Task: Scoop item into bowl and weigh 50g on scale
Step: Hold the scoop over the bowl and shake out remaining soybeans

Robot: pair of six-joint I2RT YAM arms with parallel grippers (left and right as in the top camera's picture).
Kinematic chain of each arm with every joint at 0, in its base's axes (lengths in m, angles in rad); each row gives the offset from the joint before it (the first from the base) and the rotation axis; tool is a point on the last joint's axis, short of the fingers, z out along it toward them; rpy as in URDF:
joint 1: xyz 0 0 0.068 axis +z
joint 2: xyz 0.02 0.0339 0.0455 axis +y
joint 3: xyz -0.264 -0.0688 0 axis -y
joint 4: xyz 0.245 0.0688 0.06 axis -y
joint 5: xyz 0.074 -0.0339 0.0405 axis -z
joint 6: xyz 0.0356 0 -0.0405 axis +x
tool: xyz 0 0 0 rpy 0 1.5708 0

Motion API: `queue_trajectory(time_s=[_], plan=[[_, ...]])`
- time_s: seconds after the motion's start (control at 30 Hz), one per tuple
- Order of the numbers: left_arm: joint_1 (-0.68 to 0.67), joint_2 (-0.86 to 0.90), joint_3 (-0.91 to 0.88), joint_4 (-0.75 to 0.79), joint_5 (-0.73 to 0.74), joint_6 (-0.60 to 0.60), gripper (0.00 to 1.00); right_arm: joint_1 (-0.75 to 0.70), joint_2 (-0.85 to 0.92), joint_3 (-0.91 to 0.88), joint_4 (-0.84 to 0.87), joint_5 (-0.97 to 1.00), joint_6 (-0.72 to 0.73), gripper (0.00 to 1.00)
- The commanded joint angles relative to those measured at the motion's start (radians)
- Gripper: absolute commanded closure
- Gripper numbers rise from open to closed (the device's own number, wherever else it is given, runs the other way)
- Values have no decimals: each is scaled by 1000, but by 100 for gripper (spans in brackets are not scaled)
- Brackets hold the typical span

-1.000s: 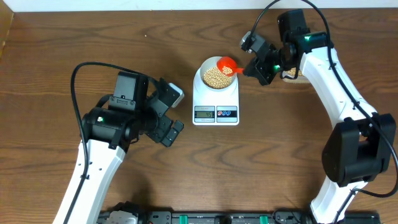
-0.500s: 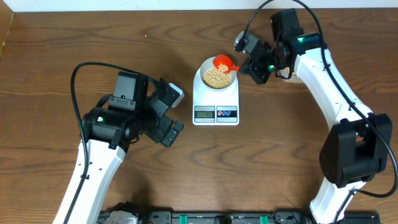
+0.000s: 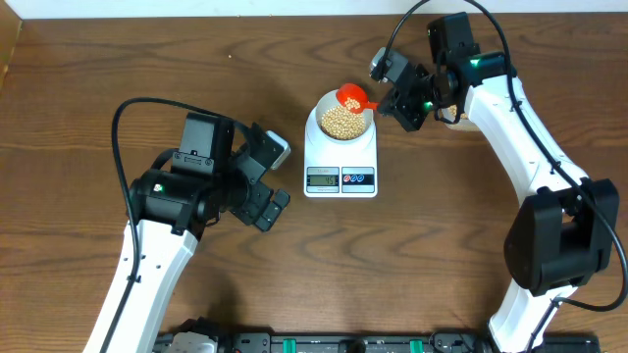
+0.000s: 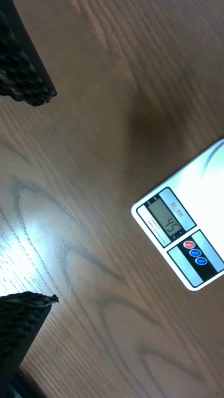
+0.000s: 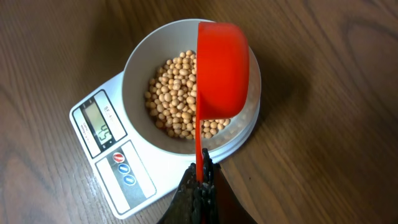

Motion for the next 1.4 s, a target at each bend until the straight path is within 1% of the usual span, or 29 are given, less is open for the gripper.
queue_trajectory(time_s=[0.0,0.67,0.87,1.1,1.37], plan=[[0,5,2,-3,-4,17,2,6,-21,25,0,-7,-11,99],[0,5,2,-2,-4,17,2,19,-21,25,0,-8,-11,99],[0,5,2,-2,-4,17,2,47,-27,36,-8,-6,-21,99],[0,5,2,-3,-4,17,2,52,-33,42,-13,69,-23,99],[0,5,2,-2,-4,17,2,52,-33,42,-15,69,-23,99]])
